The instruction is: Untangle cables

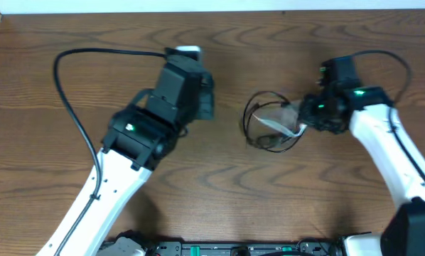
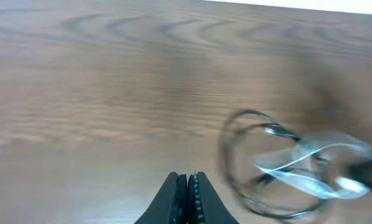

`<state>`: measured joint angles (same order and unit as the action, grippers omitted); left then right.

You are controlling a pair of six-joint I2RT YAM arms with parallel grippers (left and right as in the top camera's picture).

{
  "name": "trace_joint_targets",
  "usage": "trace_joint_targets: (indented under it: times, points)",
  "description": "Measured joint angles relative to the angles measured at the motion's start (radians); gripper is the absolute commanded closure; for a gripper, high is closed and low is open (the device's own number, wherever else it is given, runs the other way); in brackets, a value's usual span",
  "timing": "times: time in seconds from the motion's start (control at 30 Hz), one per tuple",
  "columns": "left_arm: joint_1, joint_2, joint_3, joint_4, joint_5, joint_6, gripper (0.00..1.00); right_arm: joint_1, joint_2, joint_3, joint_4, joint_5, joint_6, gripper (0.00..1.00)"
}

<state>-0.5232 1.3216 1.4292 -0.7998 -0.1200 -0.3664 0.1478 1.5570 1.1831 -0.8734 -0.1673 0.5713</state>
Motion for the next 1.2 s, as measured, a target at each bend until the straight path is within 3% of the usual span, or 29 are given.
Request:
trace_joint_targets:
  times: [0.23, 0.47, 0.57, 0.73, 0.87, 1.03, 1.2]
  points:
    - [0.122, 0.0, 0.0, -0.031, -0.044, 0.0, 0.93, -0.074, -0.121, 0.0, -0.039, -0.034, -0.08, 0.99]
    - [0.123, 0.0, 0.0, -0.031, 0.037, 0.03, 0.9, -0.074, -0.133, 0.01, 0.087, -0.414, -0.184, 0.99]
    - [0.123, 0.0, 0.0, -0.029, 0.094, 0.044, 0.83, -0.073, -0.132, 0.065, 0.142, -0.59, -0.2, 0.99]
    - [0.123, 0.002, 0.0, -0.008, 0.277, 0.128, 0.56, -0.073, -0.134, 0.225, 0.267, -0.81, -0.146, 0.99]
    - [0.123, 0.01, 0.0, -0.004, 0.399, 0.181, 0.44, -0.073, -0.145, 0.283, 0.266, -0.776, -0.05, 0.99]
    - [0.123, 0.033, 0.0, -0.003, 0.49, 0.218, 0.42, -0.071, -0.147, 0.29, 0.12, -0.516, 0.023, 0.99]
    - [0.115, 0.103, 0.0, 0.005, 0.596, 0.253, 0.41, -0.063, -0.145, 0.29, 0.076, -0.405, 0.025, 0.99]
